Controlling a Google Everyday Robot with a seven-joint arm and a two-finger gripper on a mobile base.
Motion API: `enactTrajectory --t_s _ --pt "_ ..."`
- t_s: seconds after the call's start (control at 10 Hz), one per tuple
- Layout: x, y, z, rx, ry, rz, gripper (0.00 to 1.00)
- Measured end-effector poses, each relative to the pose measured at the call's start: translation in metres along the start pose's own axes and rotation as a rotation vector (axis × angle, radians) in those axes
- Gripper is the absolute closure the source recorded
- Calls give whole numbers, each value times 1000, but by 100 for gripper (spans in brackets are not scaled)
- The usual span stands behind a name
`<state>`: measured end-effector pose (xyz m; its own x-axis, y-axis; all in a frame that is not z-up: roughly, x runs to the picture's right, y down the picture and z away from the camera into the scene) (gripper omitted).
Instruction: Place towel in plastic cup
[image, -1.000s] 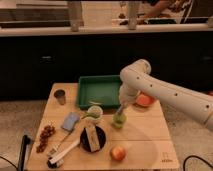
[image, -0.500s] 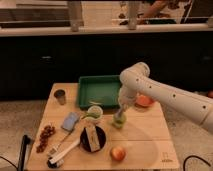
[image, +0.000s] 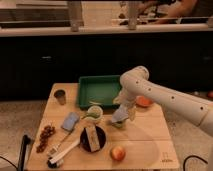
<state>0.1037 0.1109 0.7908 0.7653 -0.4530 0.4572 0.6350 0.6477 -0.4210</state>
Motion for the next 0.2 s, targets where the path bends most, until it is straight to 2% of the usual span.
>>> enactTrajectory --t_s 0.2 --pt "-3 0 2 -3 -5 1 20"
